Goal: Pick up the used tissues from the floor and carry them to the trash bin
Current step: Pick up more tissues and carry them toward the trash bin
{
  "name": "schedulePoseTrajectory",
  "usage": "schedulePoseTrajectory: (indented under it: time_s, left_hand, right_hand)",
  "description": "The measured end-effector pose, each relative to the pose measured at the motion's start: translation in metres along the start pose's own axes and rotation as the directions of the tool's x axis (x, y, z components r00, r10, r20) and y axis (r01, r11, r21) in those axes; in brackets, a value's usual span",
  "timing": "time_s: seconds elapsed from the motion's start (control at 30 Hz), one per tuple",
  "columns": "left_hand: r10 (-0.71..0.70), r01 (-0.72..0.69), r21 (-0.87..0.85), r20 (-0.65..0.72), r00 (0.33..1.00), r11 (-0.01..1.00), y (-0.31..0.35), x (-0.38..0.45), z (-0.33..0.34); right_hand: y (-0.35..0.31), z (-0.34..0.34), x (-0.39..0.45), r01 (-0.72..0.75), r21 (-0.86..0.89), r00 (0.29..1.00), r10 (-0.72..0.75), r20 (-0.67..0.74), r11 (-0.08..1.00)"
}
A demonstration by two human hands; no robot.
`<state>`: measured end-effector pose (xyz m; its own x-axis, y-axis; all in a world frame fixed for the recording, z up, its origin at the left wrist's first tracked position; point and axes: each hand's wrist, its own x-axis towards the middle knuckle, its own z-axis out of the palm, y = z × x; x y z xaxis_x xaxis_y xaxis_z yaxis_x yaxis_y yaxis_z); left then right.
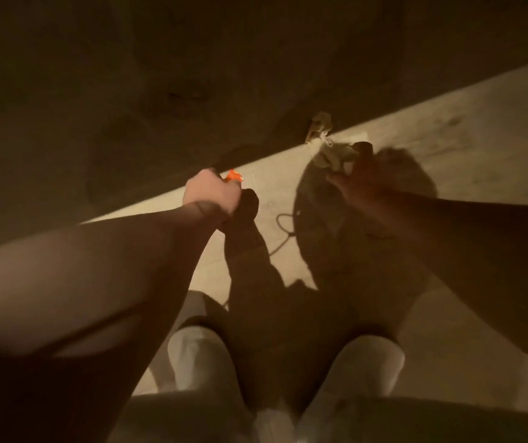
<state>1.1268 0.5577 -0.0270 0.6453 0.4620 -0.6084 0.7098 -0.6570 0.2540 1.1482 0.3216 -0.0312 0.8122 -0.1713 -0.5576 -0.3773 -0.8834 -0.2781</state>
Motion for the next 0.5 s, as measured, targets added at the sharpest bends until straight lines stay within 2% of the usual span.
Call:
schedulePoseTrajectory:
  time_s: [0.1, 0.2, 0.37, 0.5]
  left_hand:
    - [0.075, -0.078, 0.035, 0.064, 0.995, 0.996, -0.013, 0.030, 0.023]
    - [0.131, -0.135, 0.065, 0.057, 0.990, 0.989, -0.024, 0.048, 0.042]
    - [0.229, -0.233, 0.140, 0.044, 0.972, 0.962, -0.033, 0.049, 0.053]
    - [0.221, -0.230, 0.160, 0.069, 0.973, 0.960, -0.033, 0.048, 0.056]
  right_hand:
    - [0.004, 0.010, 0.036, 0.002, -0.173, 0.999, -0.010, -0.045, 0.985]
    - [-0.002, 0.013, 0.053, 0.009, -0.170, 1.000, -0.013, -0.020, 0.985]
    - [0.007, 0.042, 0.069, 0.152, -0.107, 0.977, -0.165, -0.131, 0.983]
    - [0.017, 0.055, 0.063, 0.153, -0.280, 0.967, -0.201, -0.153, 0.948]
